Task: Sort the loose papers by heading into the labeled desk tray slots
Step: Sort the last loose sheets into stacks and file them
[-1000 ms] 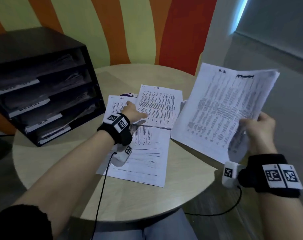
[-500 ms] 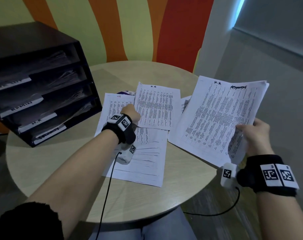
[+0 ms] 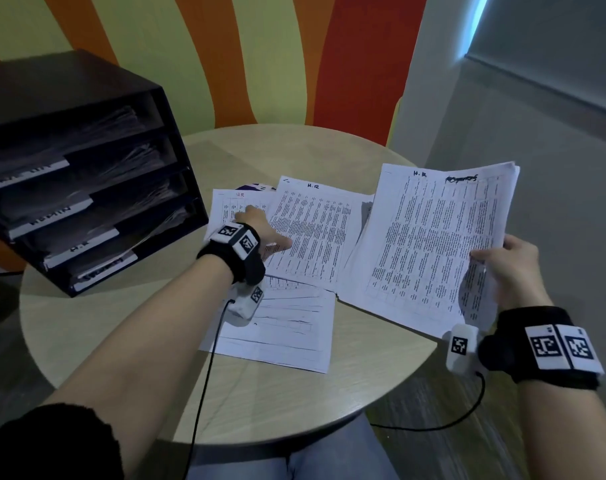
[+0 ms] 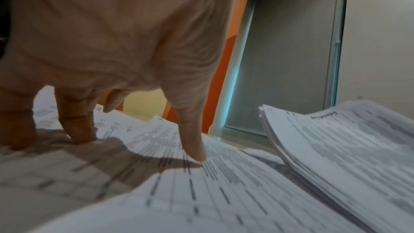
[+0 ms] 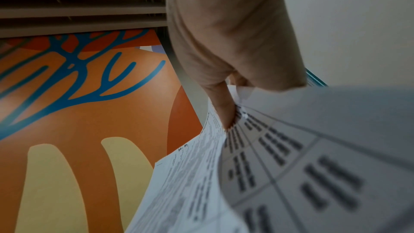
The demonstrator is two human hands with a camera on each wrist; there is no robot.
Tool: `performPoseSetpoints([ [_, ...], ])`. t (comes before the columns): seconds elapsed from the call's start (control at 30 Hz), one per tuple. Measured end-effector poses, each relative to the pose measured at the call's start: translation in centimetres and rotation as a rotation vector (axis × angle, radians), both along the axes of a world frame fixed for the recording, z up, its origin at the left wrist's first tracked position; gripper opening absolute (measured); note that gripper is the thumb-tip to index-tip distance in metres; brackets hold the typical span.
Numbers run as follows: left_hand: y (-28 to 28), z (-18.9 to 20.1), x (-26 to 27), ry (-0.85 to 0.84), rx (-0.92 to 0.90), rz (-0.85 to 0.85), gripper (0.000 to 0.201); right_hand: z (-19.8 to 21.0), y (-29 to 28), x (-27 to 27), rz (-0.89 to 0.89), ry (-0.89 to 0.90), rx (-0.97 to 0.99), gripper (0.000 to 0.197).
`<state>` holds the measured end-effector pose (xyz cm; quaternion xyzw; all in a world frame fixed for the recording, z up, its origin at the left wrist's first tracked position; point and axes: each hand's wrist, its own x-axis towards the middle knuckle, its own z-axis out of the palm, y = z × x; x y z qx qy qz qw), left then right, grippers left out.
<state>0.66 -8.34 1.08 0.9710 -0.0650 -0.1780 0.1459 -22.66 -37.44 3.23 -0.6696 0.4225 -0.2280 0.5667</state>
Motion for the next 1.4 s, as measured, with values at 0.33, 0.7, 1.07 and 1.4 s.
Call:
performPoseSetpoints([
  [0.33,-1.9,-0.7,-0.3,0.002,-0.242,0.04,0.018,-0.6,0.4,0.3,0.063,0.022,-0.019,0.03],
  [0.7,1.6,5.5,0.6,-0.301,-1.212,0.284,0.019,-0.7,1.0,0.5,0.052,-0.019,-0.012,0.031],
  [1.07,-2.6,3.3,-5.1,0.129,-0.952,-0.113,0.029,2.5,3.4,1.3,0.168,-0.307,-0.033,0.02],
  [1.4,-5.0,4.4,-7.4,0.084,-1.116,-0.157,0.025,5.5,7.2,1.2,0.145,-0.541,-0.236,0.016],
])
